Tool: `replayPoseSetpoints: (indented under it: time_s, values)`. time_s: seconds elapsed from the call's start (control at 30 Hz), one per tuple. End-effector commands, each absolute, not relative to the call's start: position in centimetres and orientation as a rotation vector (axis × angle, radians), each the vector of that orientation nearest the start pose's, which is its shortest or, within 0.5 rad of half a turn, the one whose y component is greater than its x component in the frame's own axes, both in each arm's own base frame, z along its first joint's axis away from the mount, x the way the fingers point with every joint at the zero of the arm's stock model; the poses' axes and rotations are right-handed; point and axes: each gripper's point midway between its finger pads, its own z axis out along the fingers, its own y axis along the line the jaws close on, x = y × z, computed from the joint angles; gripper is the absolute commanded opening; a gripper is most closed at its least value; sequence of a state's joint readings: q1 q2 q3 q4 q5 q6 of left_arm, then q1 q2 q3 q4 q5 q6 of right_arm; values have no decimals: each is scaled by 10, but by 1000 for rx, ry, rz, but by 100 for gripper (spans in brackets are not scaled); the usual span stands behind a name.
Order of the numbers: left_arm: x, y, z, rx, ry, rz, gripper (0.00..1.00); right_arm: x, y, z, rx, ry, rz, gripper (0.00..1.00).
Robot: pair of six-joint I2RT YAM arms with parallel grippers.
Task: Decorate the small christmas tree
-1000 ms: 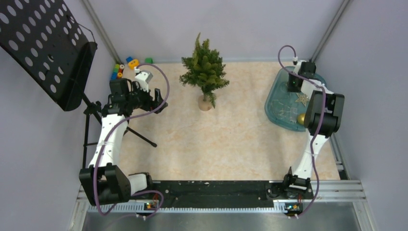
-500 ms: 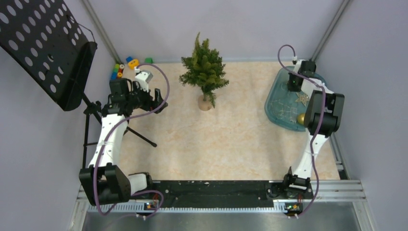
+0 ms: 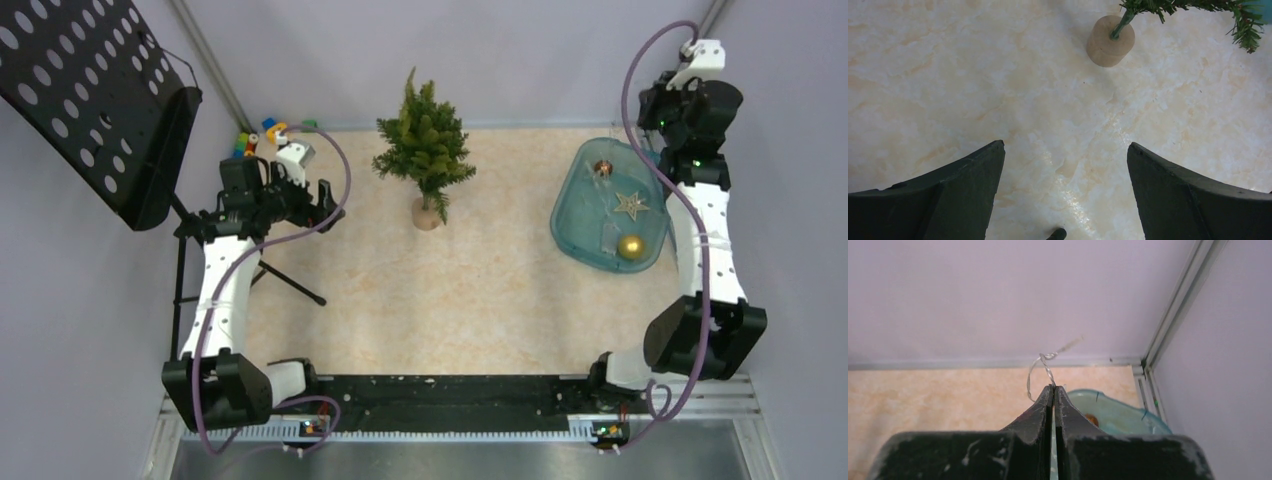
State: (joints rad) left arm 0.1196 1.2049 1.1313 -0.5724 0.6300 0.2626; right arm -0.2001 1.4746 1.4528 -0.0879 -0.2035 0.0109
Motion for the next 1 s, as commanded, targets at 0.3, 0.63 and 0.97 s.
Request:
replayPoseSetpoints:
  time_s: [0.3,0.63,0.97]
  values:
    - [317,-59,307,549,1912,-402,97,388,-6,562,-117,1218,186,0]
    - [307,-65,330,569,1864,-419,97,312,45,689,-317,912,339,0]
    - [294,-82,361,606,1787,-515,97,256,76,741,-426,730,480,0]
